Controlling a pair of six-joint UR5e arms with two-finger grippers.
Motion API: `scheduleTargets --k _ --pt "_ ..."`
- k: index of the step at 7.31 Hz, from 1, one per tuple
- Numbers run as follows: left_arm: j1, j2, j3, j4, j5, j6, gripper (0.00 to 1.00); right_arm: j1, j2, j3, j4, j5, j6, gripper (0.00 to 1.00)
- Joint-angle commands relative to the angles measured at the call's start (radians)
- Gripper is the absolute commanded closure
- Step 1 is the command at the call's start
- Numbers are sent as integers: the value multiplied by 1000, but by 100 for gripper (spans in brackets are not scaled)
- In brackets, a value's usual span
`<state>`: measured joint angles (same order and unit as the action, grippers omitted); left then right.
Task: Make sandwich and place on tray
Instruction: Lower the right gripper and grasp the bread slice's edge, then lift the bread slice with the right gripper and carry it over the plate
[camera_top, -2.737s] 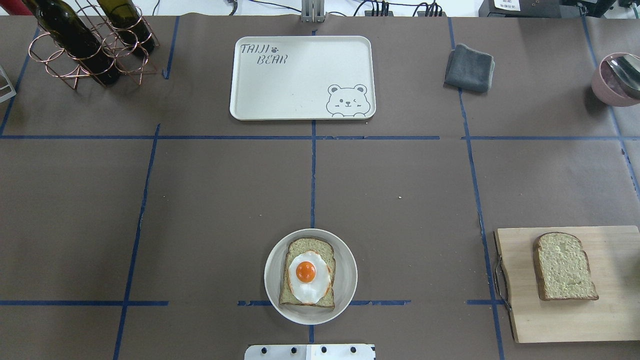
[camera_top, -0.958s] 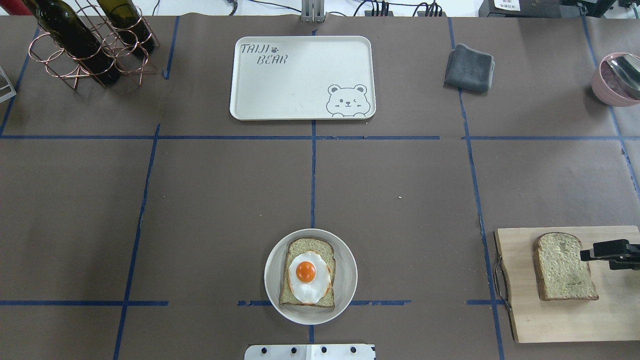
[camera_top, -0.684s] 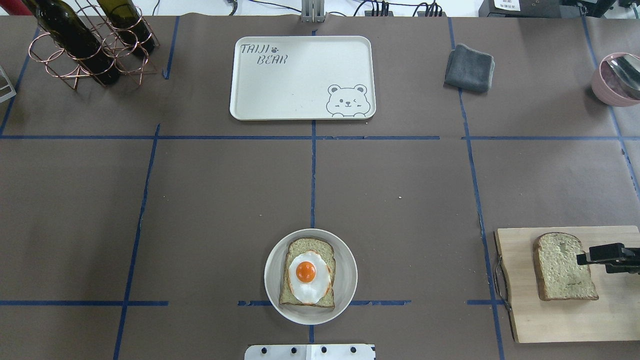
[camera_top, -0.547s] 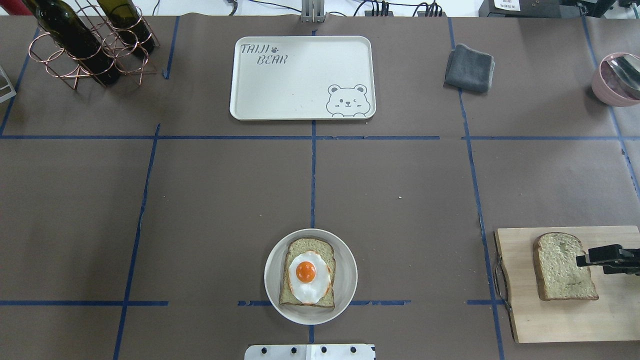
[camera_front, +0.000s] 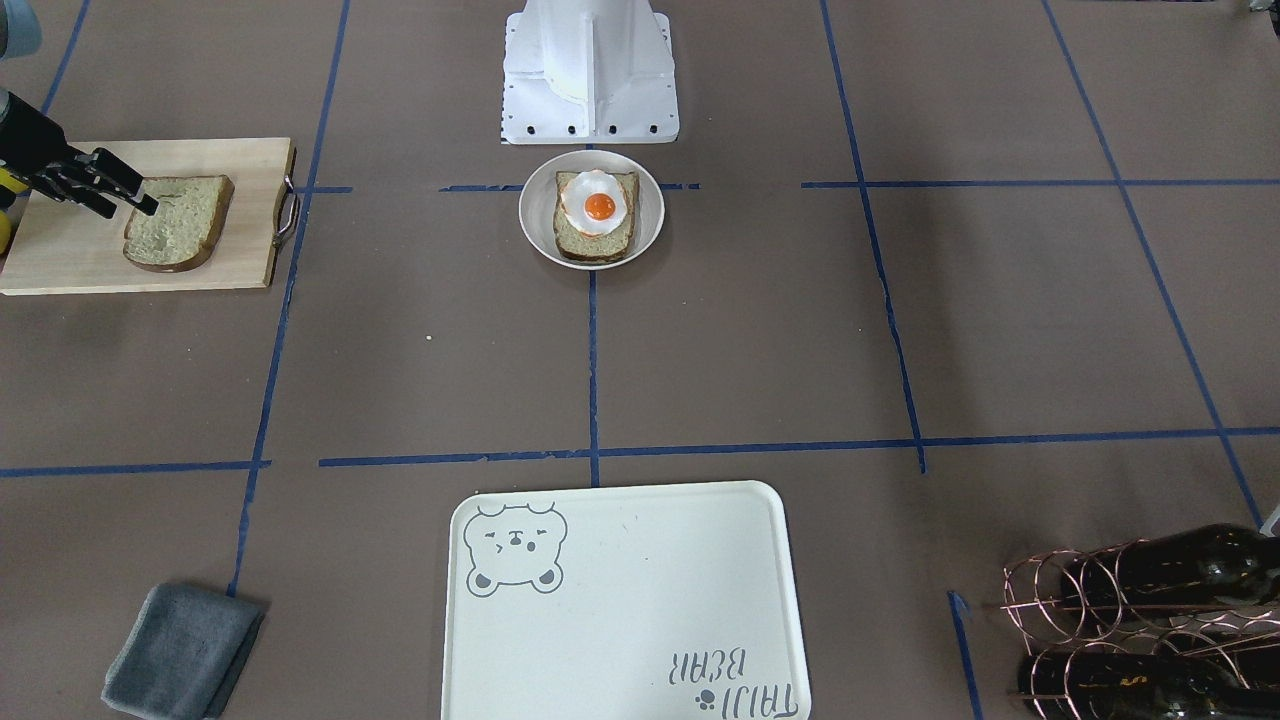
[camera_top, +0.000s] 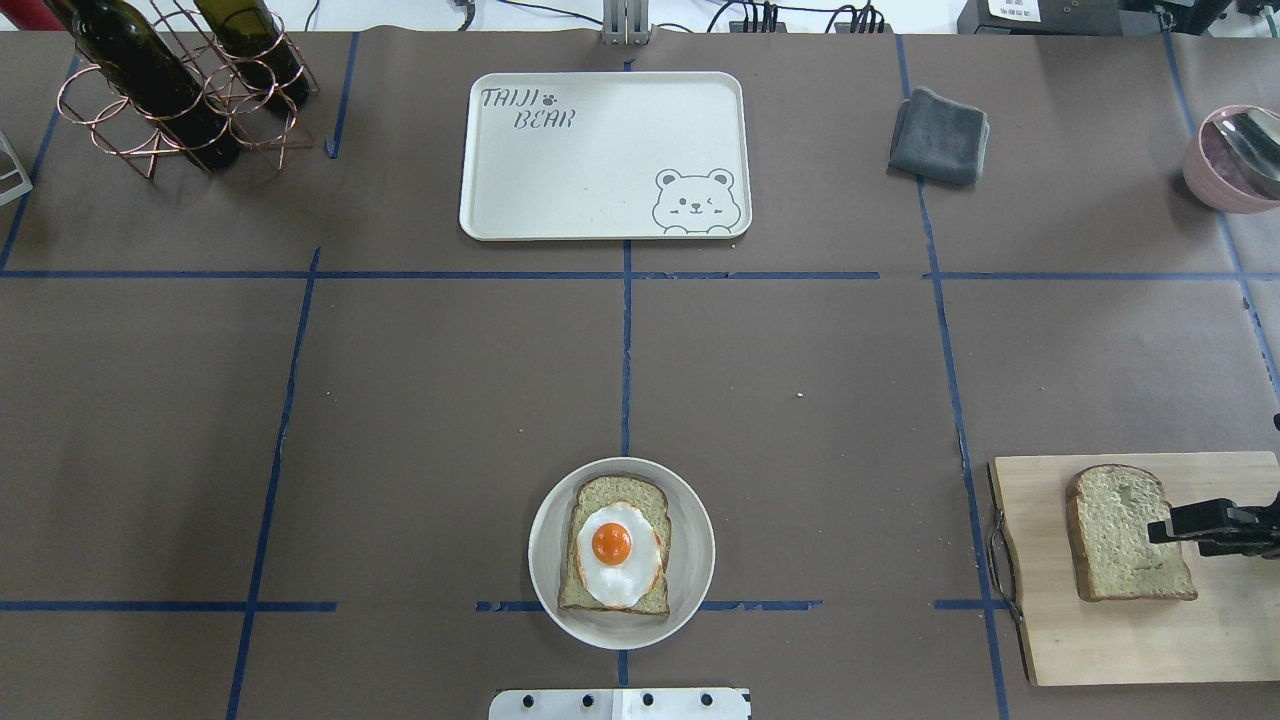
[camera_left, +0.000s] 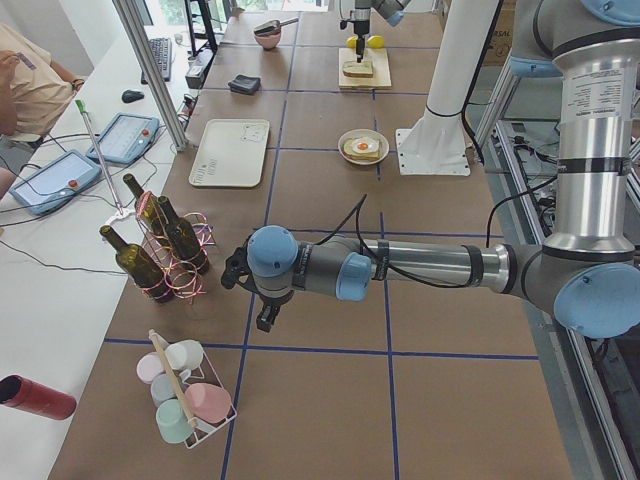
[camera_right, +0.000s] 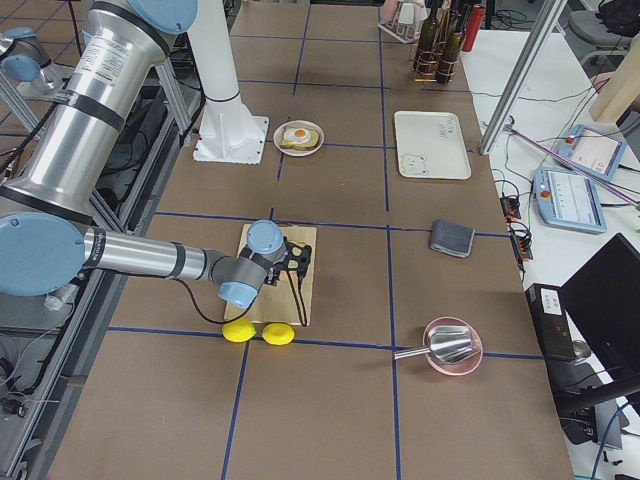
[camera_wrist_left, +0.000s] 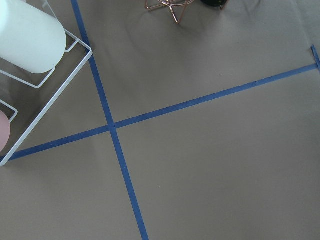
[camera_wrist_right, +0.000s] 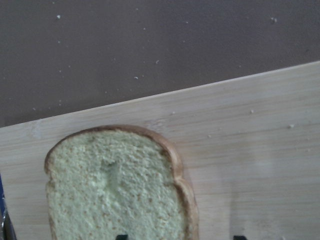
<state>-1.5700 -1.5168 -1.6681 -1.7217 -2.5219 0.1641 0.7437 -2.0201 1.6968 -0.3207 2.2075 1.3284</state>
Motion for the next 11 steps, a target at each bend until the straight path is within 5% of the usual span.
scheduleTargets --k 1,3,6,11 --pt "-1 0 1 -6 0 0 0 -9 0 -2 -1 -3 2 33" --pt "-1 1 1 -6 0 0 0 -9 0 -9 -3 -3 2 47" --pt "-1 1 1 -6 0 2 0 -9 0 -9 -5 -3 2 100" --pt "-1 3 1 -6 0 2 0 -3 -11 26 2 6 2 100"
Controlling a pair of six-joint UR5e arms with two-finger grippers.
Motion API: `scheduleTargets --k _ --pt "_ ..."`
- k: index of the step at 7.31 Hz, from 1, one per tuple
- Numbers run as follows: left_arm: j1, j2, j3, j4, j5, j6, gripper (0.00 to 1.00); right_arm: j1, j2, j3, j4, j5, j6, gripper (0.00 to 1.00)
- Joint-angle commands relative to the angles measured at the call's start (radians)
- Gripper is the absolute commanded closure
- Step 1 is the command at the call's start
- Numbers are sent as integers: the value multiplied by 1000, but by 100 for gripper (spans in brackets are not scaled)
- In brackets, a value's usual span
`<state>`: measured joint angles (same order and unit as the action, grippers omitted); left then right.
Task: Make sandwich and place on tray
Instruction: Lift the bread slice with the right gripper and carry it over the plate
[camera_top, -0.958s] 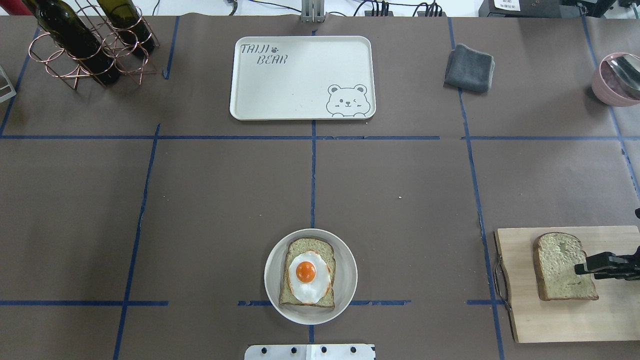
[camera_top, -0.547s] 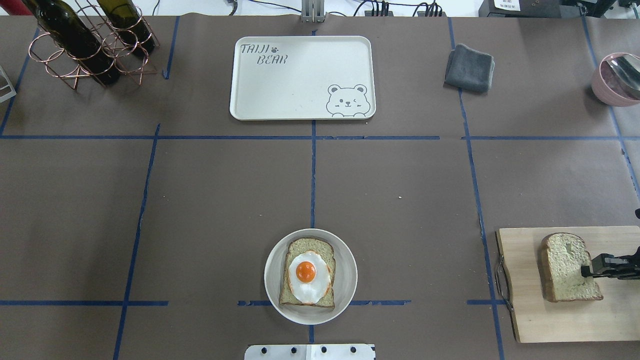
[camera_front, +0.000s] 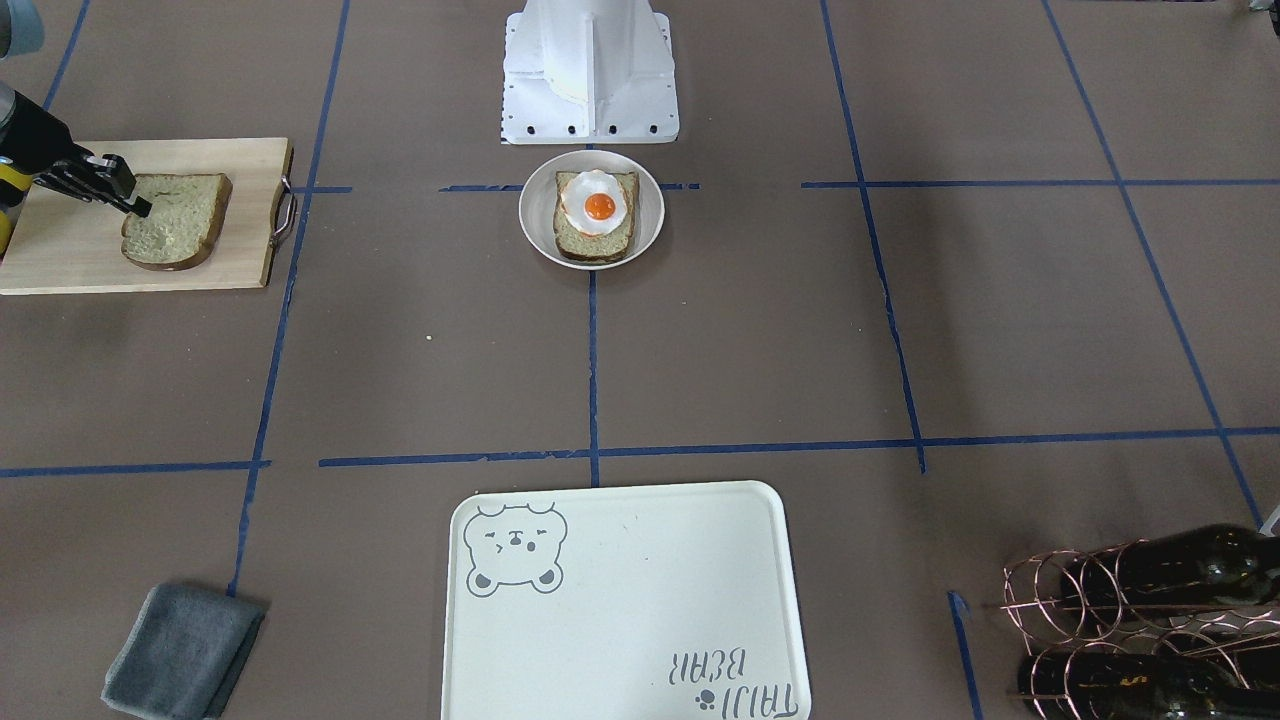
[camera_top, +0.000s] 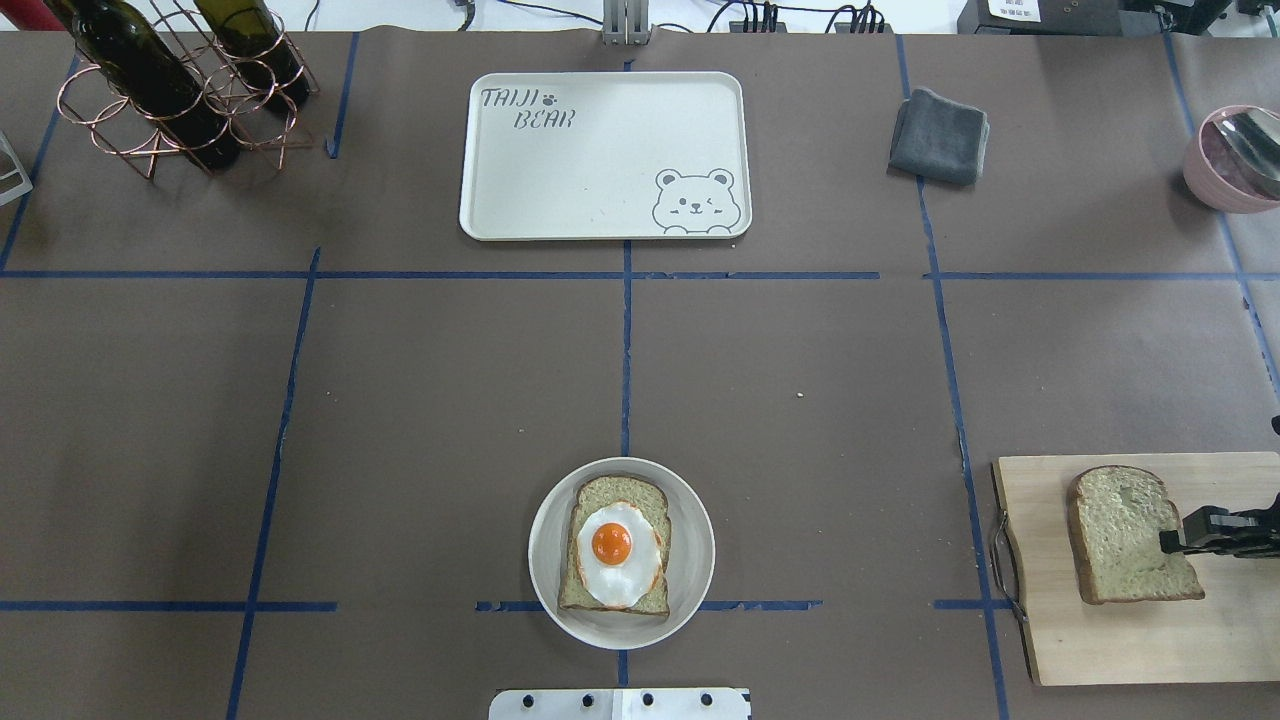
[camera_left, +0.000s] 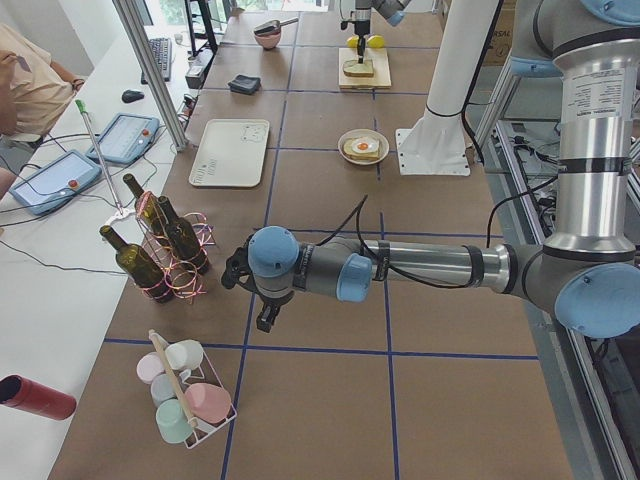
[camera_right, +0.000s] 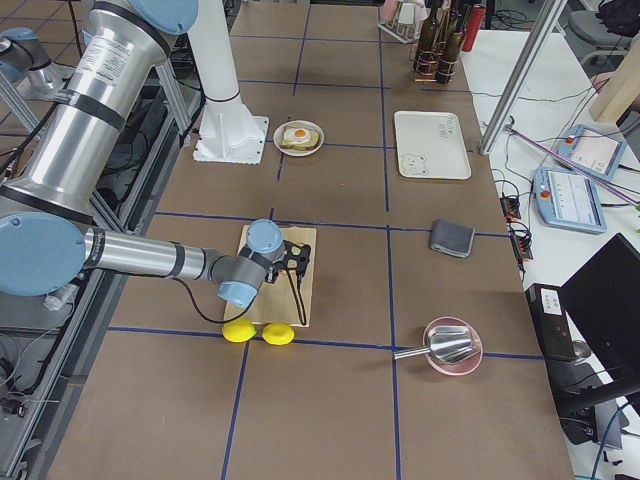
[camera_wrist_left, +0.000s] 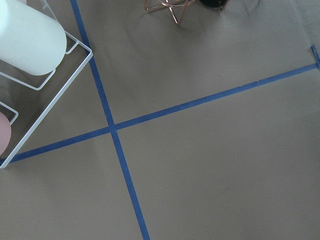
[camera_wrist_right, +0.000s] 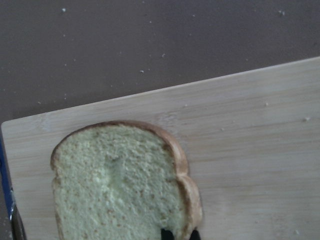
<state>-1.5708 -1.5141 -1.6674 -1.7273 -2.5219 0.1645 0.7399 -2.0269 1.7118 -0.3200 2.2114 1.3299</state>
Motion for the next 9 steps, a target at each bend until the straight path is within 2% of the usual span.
scheduleTargets --k 1,3,4,5,8,9 --pt "0 0 2 0 0 1 0 3 -6 12 2 2 0 100" --pt "0 0 0 0 0 0 0 9 -6 99 16 4 20 100" --pt "0 0 0 0 0 0 0 6 28 132 18 -2 58 100" --pt "0 0 0 0 0 1 0 3 106 143 18 8 114 100" --pt "0 0 -8 0 0 1 0 -149 342 144 -19 -25 259 100" --pt "0 0 -8 0 -2 1 0 -221 467 146 -122 -111 337 100"
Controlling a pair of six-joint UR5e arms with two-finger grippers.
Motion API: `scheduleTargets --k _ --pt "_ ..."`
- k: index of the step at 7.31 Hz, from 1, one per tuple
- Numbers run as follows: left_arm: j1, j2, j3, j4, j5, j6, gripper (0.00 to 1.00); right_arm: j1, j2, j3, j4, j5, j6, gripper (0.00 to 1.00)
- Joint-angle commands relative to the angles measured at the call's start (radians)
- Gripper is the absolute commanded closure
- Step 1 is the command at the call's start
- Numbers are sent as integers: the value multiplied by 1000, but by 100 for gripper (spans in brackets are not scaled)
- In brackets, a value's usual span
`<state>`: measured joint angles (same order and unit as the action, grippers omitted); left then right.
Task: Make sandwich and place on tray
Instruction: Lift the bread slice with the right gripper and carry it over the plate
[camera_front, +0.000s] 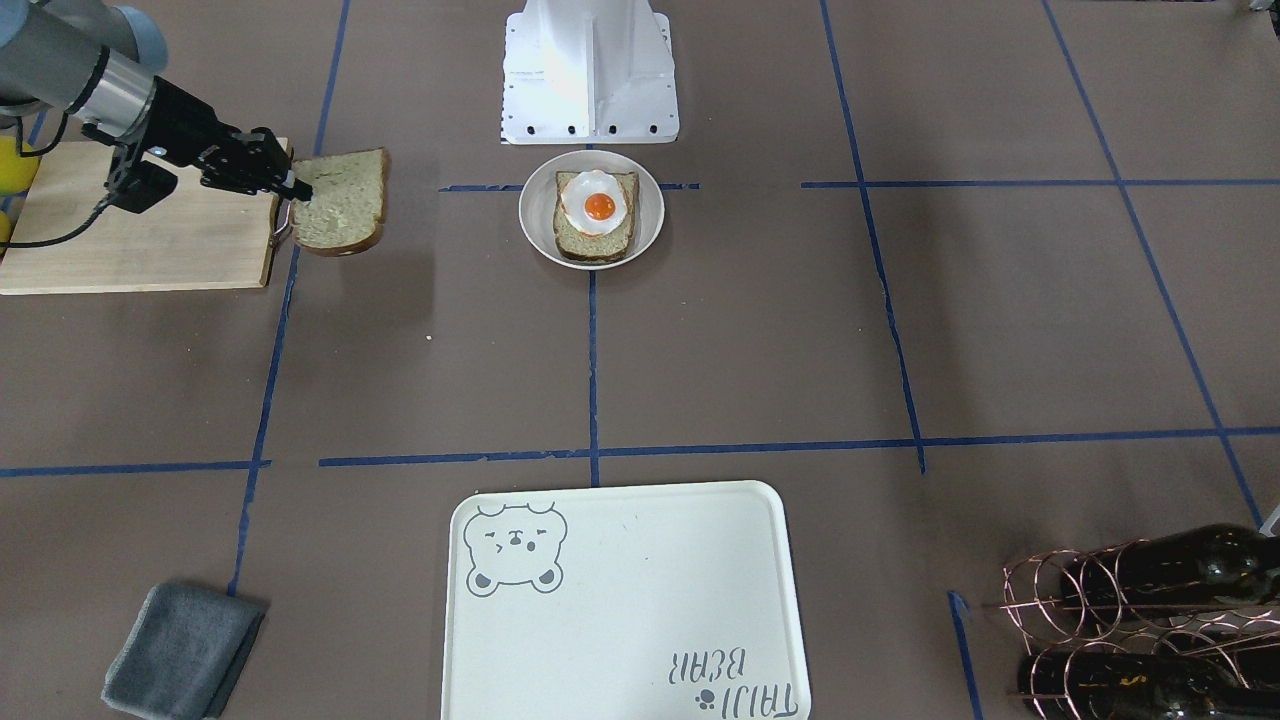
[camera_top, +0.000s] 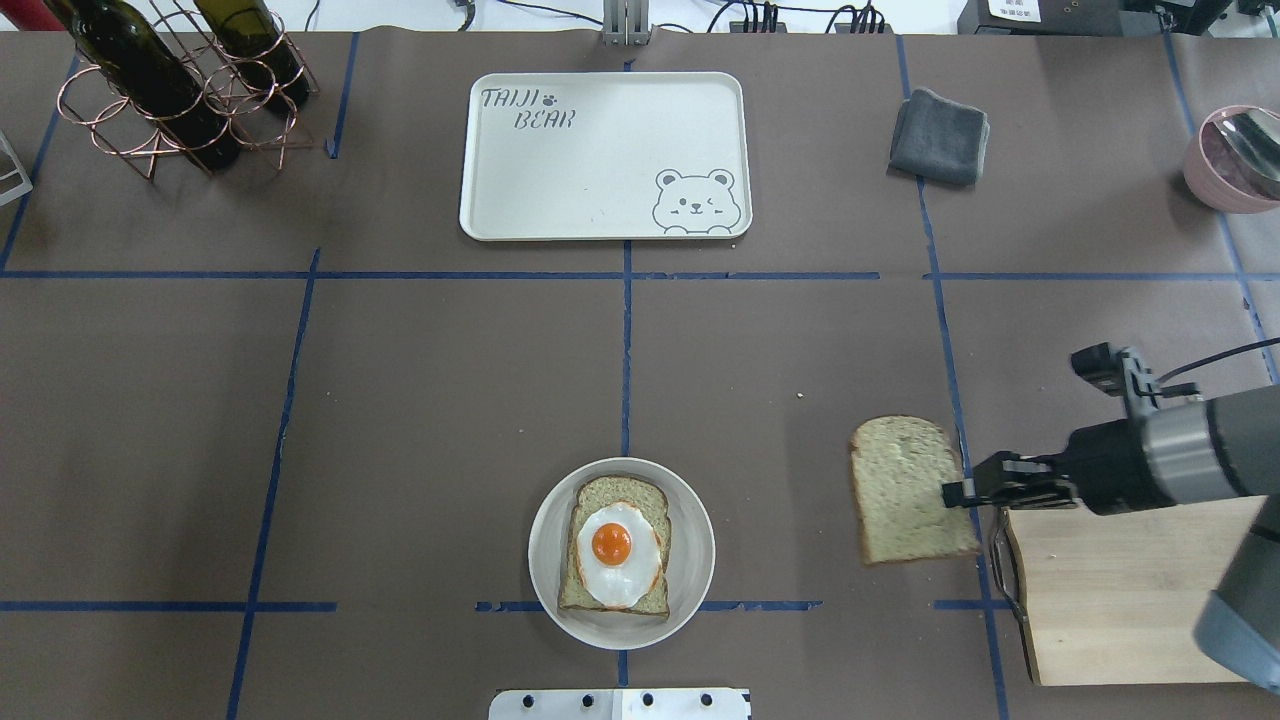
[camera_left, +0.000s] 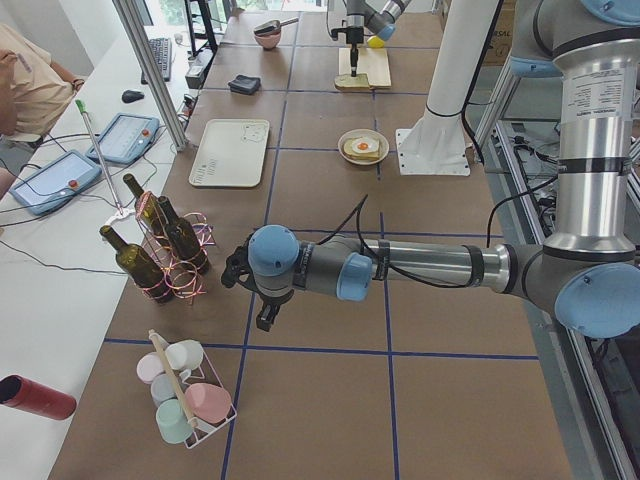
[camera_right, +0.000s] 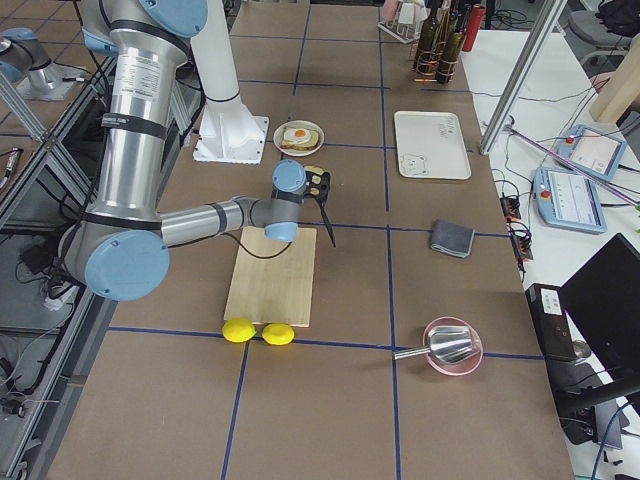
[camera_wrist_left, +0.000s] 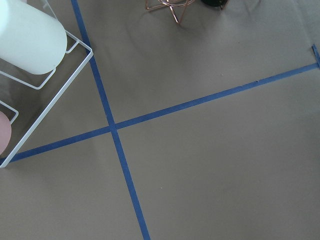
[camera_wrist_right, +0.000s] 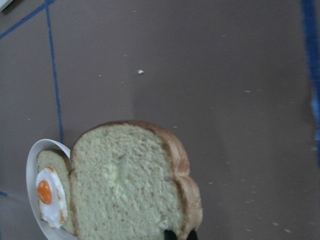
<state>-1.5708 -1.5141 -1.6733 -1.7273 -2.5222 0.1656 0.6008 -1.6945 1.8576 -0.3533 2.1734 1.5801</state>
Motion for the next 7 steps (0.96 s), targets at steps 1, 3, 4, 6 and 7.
scheduleTargets --k 1,3,4,6,7 --pt "0 0 -2 -2 0 0 0 -161 224 5 -180 -168 96 100" --pt "0 -1 0 -2 0 2 0 -251 396 6 -403 -272 132 100" --pt "0 -1 -2 -2 -1 2 0 -294 445 5 -483 -318 135 100" --pt "0 -1 1 -2 -1 2 0 -338 450 3 -501 -371 136 100" --pt "0 -1 -2 -2 -1 2 0 -358 450 3 -501 -395 167 100"
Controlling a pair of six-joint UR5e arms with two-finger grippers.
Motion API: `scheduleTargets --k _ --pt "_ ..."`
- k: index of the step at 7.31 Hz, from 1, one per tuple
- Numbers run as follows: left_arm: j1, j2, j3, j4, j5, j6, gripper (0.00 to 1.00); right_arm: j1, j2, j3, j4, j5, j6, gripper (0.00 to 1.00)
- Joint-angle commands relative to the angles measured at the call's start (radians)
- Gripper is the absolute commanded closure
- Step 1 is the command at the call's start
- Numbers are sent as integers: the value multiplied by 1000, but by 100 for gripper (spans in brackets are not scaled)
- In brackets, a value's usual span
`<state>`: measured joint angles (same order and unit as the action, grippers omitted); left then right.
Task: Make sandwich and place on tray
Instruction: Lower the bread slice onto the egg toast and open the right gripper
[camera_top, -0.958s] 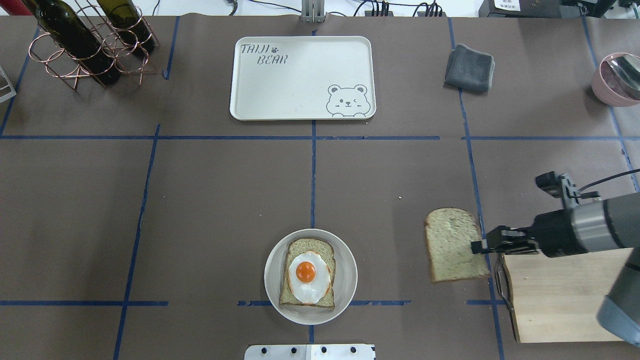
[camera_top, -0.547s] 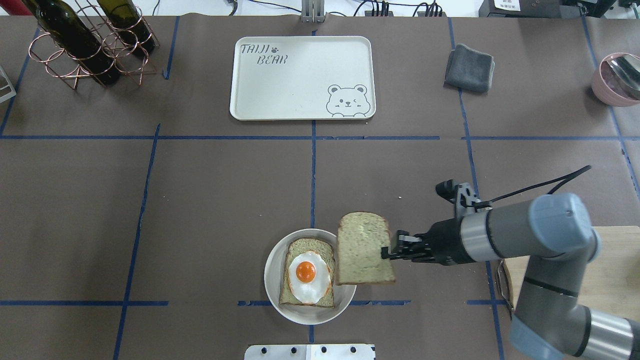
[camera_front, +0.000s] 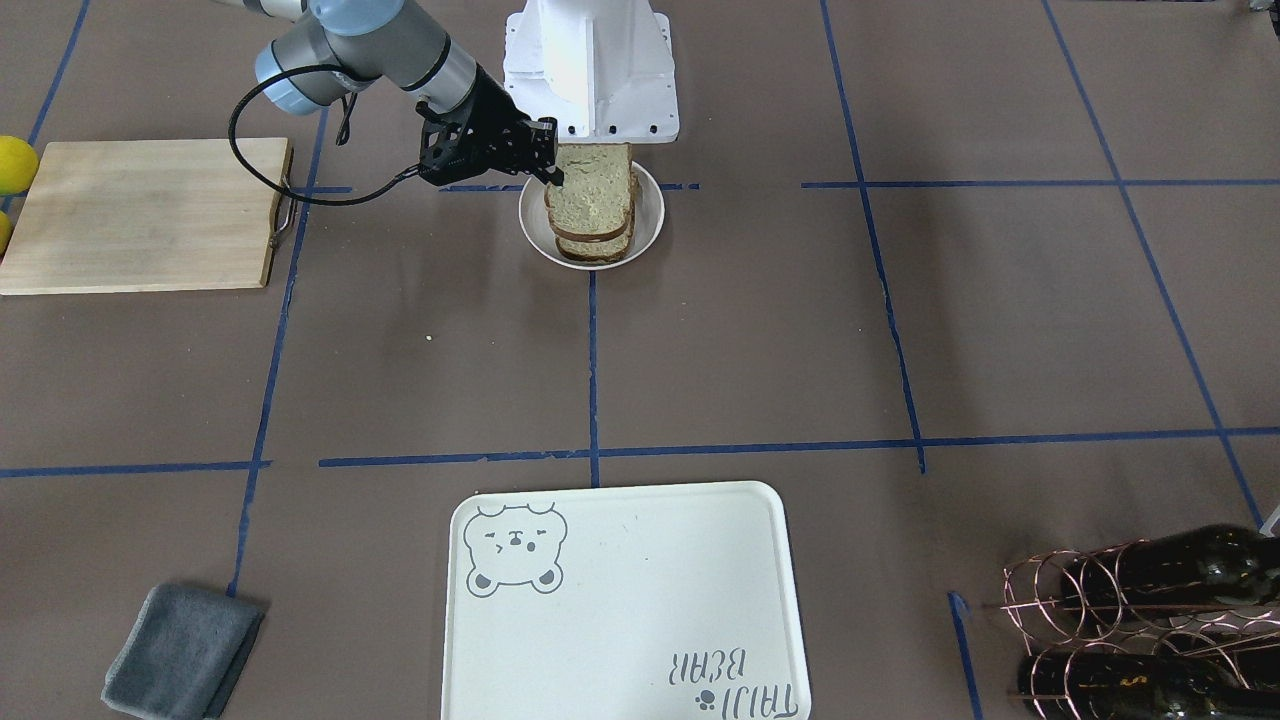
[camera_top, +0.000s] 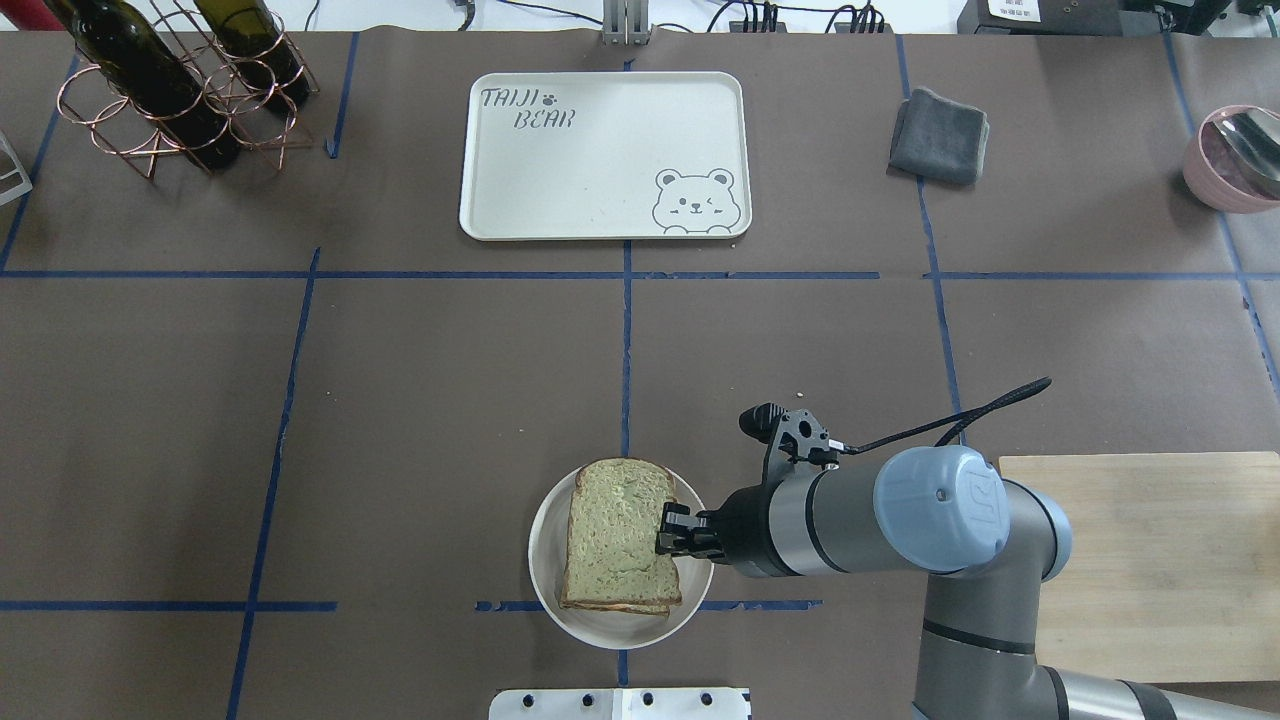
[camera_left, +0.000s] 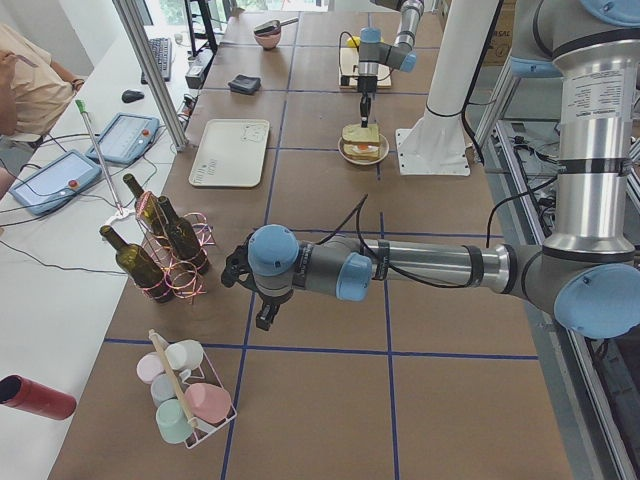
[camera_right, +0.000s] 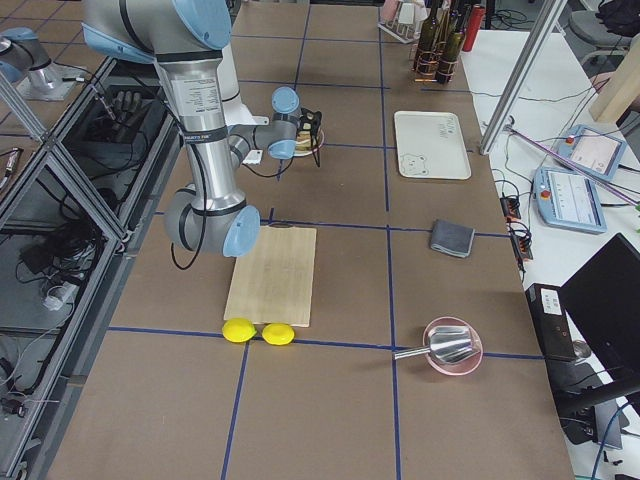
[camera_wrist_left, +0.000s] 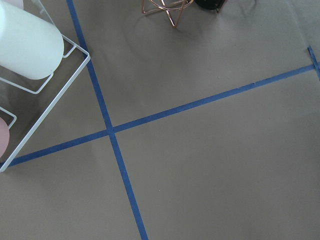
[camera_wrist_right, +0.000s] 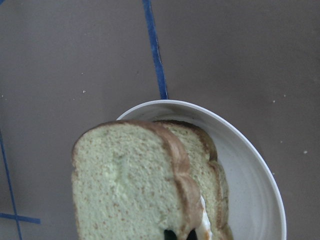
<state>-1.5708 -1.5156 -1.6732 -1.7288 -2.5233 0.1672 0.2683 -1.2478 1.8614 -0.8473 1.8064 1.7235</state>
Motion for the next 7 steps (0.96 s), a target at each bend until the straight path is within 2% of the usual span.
scheduleTargets --k 1,7 --pt "0 0 -2 0 0 -2 0 -64 7 -4 -9 -83 78 100" --pt "0 2 0 0 0 -2 0 -52 7 -2 -41 -101 90 100"
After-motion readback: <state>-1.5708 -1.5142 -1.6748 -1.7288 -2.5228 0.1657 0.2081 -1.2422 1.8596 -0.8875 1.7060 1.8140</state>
